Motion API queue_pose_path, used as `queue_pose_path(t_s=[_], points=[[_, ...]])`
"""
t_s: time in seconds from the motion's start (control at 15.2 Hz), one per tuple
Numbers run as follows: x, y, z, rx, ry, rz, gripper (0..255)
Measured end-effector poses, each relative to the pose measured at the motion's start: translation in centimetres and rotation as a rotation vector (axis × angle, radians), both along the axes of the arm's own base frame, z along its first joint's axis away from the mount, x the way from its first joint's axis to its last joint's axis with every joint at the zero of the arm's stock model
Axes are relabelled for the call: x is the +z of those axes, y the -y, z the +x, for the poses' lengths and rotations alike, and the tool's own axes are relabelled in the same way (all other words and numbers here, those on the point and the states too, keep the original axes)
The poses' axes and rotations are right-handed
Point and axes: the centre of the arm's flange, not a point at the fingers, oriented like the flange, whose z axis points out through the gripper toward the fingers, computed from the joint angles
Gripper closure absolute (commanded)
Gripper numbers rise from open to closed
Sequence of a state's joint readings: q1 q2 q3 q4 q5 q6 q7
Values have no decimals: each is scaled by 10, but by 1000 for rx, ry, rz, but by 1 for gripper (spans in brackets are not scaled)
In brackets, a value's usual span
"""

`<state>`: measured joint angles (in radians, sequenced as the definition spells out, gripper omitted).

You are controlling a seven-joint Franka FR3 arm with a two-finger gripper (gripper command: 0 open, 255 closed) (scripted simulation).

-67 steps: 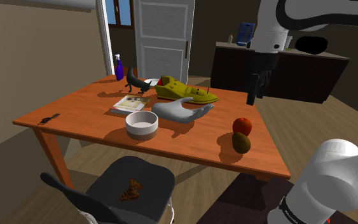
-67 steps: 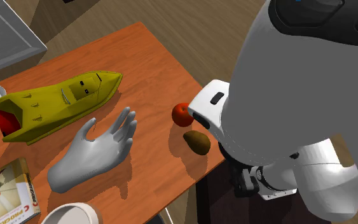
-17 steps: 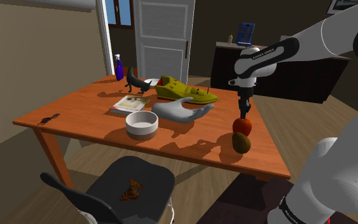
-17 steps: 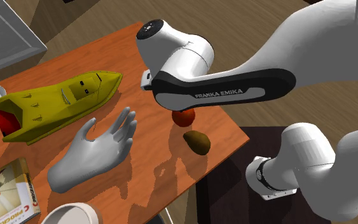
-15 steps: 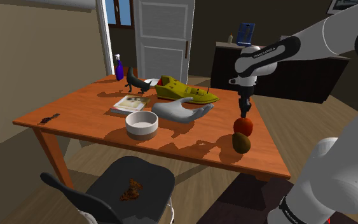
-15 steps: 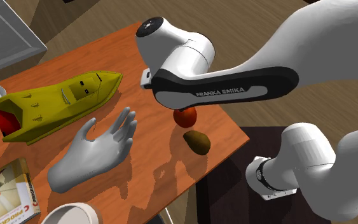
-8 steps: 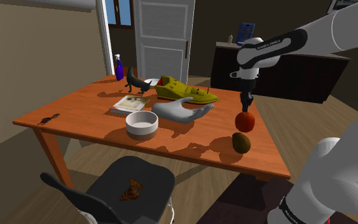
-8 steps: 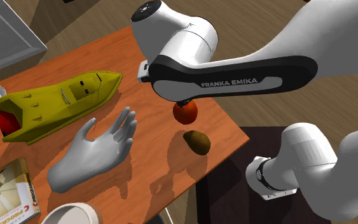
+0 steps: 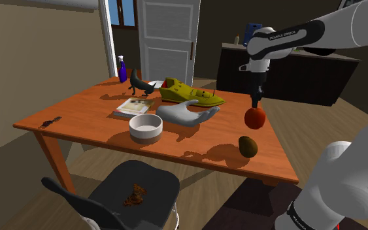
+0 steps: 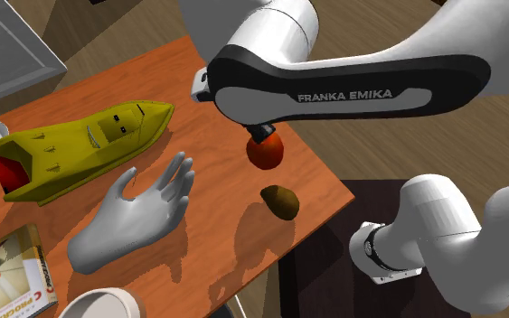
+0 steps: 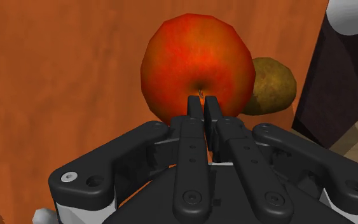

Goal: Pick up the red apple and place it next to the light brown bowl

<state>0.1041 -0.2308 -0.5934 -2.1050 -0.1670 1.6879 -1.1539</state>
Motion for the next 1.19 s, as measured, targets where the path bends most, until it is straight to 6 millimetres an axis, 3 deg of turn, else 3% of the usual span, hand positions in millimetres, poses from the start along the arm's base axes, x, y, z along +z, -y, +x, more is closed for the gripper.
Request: queue_pose_path(t_s=[1.19], points=[[93,0,2,0,0,0,255]])
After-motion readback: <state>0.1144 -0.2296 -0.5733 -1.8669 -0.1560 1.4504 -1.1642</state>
